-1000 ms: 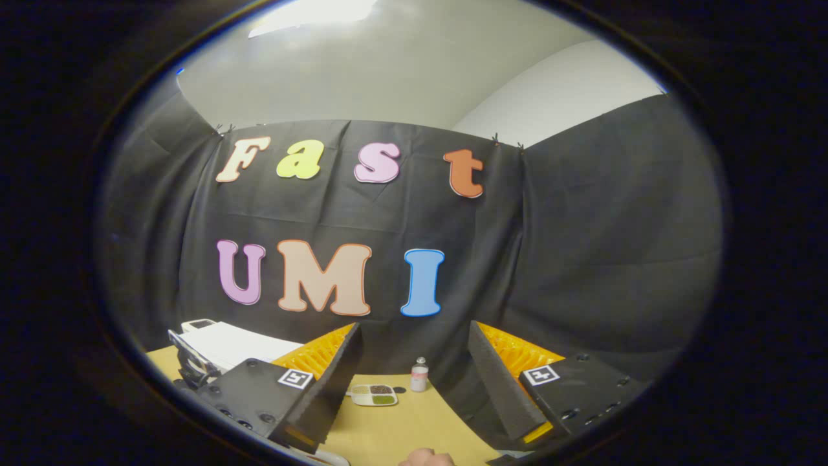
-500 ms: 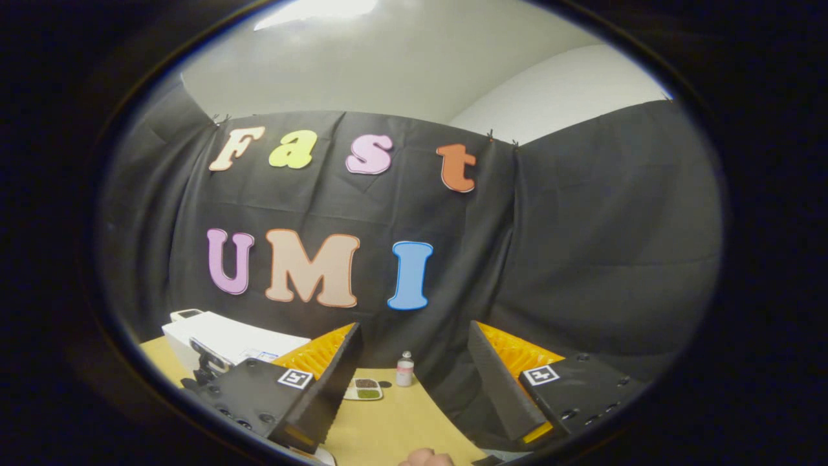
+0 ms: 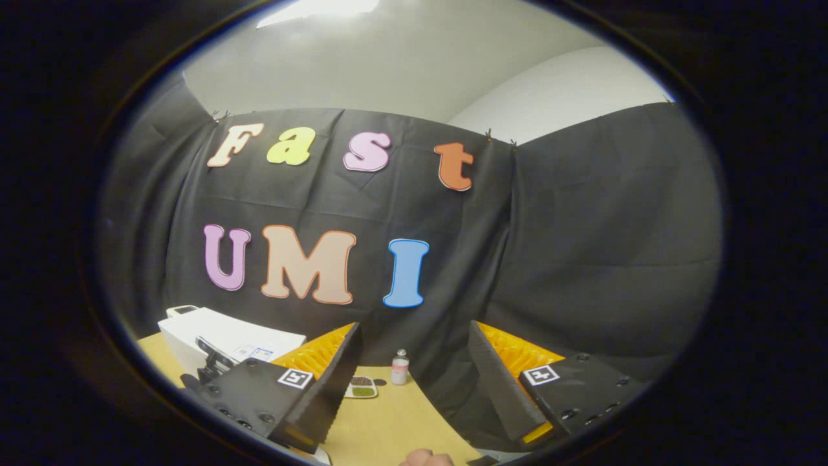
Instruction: Open the microwave oven with the left hand, put the food in, and close the microwave oven.
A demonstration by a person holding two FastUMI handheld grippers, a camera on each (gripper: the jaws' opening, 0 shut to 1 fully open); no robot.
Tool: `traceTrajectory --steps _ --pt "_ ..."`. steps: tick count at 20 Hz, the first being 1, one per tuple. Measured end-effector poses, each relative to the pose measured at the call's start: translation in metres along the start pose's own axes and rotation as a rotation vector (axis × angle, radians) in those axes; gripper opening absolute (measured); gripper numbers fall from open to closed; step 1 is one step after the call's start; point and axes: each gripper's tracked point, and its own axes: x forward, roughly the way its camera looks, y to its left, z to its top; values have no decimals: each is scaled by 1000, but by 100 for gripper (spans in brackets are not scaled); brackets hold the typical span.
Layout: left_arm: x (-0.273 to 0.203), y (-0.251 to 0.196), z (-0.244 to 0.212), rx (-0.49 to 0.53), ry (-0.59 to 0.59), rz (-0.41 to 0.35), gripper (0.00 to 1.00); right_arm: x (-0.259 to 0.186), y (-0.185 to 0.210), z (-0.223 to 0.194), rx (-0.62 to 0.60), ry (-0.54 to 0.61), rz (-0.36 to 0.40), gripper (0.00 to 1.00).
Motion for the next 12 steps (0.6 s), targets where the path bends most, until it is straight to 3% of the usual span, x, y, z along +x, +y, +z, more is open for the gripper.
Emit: traceTrajectory --steps 2,7,12 --pt "-1 -2 -1 -20 -6 -14 17 -1 0 2 1 -2 1 96" --pt "-2 -2 0 -42 -6 -50 10 -2 1 2 5 -2 17 100" --pt "-10 -3 -7 -66 46 -73 8 -10 10 9 -4 -13 30 96"
